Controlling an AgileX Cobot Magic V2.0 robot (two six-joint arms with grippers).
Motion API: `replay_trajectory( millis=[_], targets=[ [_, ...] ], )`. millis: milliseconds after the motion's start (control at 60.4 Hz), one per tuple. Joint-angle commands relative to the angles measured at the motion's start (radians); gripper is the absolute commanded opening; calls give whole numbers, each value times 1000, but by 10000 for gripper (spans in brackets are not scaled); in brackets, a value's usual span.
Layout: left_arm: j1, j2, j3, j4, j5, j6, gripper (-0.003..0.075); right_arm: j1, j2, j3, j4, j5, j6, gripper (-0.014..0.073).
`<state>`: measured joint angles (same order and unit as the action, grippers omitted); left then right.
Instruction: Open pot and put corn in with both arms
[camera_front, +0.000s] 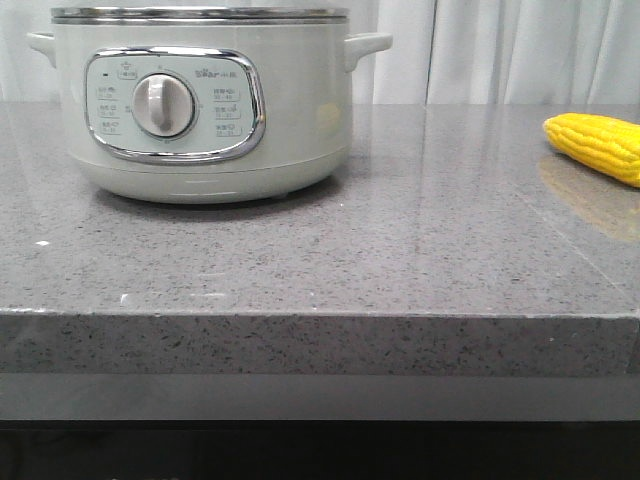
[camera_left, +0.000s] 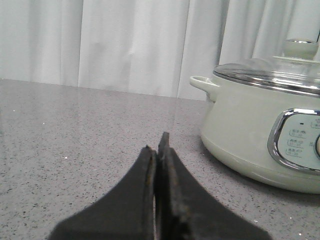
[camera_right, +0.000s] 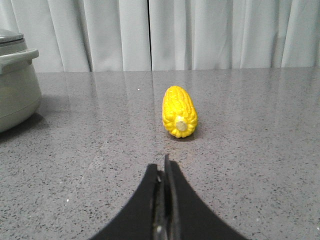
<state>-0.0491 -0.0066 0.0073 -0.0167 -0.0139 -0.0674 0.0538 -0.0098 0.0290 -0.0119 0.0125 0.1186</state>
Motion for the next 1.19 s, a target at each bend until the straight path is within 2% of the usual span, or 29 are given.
replay_trajectory(
  millis=[0,927,1026,1175],
  targets=[
    [-7,-14,13,-4,-84,-3,-20,-6,-21,-12,-12,-88,-2,-68],
    [-7,-14,6,-4,-100,-3,-20,-6,-21,-16,-12,-99,-2,-68],
    [-7,-14,-33,-14,-91,-3,-20,-6,-21,-56,-12,-54,-2,-68],
    [-7,-1,-174,-24,-6,-3,-20,-6,-18,-183,-12,70,-3,-68]
  ],
)
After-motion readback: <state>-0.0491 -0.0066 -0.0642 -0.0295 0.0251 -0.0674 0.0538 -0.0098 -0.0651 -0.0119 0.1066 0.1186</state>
